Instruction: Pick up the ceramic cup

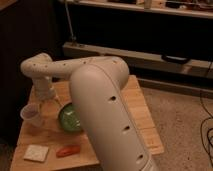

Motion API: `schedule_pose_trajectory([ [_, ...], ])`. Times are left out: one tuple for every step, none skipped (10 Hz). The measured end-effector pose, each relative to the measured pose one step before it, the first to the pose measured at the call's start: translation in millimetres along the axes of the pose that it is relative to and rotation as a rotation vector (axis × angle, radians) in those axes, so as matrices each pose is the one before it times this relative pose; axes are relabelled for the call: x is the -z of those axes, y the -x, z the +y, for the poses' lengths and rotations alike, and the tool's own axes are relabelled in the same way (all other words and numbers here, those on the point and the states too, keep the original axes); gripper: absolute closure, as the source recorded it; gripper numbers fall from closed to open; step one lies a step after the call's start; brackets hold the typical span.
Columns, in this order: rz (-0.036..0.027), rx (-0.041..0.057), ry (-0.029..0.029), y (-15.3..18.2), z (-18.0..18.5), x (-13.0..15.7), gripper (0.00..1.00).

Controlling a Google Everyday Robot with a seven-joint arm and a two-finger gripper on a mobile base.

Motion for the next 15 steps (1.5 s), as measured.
schedule_pose_trajectory([
  [-0.00025,0.00619,-0.00163,4.05,7.91,11.44,0.35],
  [-0.0004,0.00104,0.00263,3.9,4.48,12.35,0.35],
  [0.00107,-0.00241,0.00912,1.9,0.65,8.07,0.35],
  [0.0015,0.00065,0.01491,1.34,0.95,2.2,0.35],
  [-0.00005,0.00582,0.03485,1.33,2.09,-2.34,0.35],
  [-0.00373,0.00631,0.02805,0.4,0.99,-7.81,0.35],
  [-0.00426,0.0065,0.01792,-1.03,-0.24,-9.22,0.35],
  [-0.00606,0.00938,0.01348,-0.95,2.32,-7.01,0.35],
  [-0.00592,0.00899,0.00919,-1.16,1.61,-8.26,0.35],
  [-0.00613,0.00464,0.004,-0.36,0.42,-5.41,0.35],
  [-0.00706,0.00322,0.0041,1.13,1.17,-4.02,0.35],
  [-0.00568,0.00026,0.00234,2.58,1.55,-3.67,0.35],
  [-0.00172,-0.00238,0.00109,2.48,1.5,-2.4,0.35],
  [-0.00128,-0.00248,0.00128,2.49,1.7,-2.31,0.35],
  [-0.00283,-0.00599,0.00099,4.33,2.05,-3.96,0.35],
])
